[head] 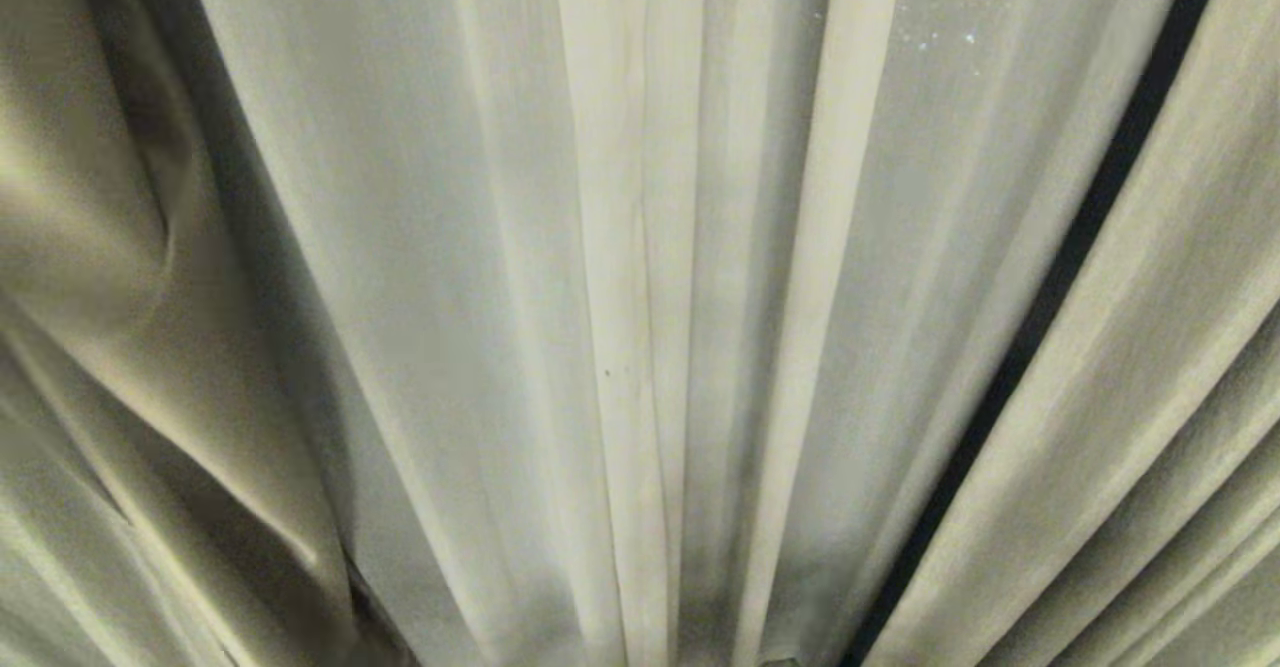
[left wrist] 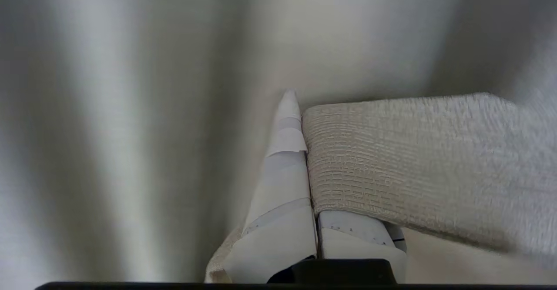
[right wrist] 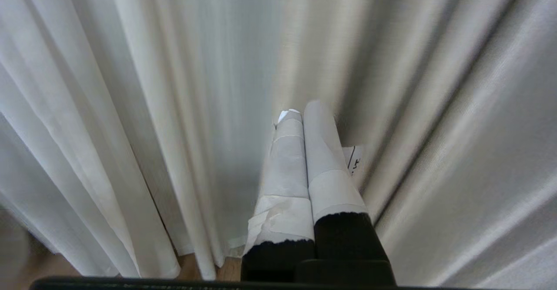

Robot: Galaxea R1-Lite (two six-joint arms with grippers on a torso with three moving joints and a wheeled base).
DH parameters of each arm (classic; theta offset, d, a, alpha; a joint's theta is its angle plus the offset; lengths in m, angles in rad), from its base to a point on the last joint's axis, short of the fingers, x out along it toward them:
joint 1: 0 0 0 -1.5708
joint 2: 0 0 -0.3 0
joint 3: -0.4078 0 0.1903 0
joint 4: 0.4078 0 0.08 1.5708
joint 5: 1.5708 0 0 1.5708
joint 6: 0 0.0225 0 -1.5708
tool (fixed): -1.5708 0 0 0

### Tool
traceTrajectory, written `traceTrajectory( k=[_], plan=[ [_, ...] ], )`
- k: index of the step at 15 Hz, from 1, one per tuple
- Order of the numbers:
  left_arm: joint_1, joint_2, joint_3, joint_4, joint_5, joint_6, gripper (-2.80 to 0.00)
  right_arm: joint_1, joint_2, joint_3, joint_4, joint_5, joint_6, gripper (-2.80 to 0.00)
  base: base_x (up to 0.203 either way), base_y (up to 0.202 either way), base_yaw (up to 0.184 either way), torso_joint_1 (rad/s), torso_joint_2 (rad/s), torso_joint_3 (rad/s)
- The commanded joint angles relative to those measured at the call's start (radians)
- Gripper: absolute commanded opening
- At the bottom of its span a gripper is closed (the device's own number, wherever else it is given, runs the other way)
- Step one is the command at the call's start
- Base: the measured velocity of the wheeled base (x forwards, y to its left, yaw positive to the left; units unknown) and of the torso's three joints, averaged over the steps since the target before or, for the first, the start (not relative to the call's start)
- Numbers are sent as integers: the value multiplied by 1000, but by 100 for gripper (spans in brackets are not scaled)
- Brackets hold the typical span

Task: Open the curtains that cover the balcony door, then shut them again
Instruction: Pull the outer curtains open on both sides

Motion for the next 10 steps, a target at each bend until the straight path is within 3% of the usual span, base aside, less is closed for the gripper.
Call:
traceTrajectory(
  k=[1,4,5,10],
  plan=[
    [-59,-83,57,-2,-1,-2,-280,0,2,0,0,0,-1,-280,0,0,0,0,0,0],
    [-116,-145,121,-4,-1,-4,-280,0,2,0,0,0,-1,-280,0,0,0,0,0,0],
    [-132,-168,149,-5,-1,-7,0,0,2,0,1,0,-1,-280,0,0,0,0,0,0],
    [-172,-258,206,6,-2,-14,0,0,2,0,0,0,-1,-280,0,0,0,0,0,0]
  ],
)
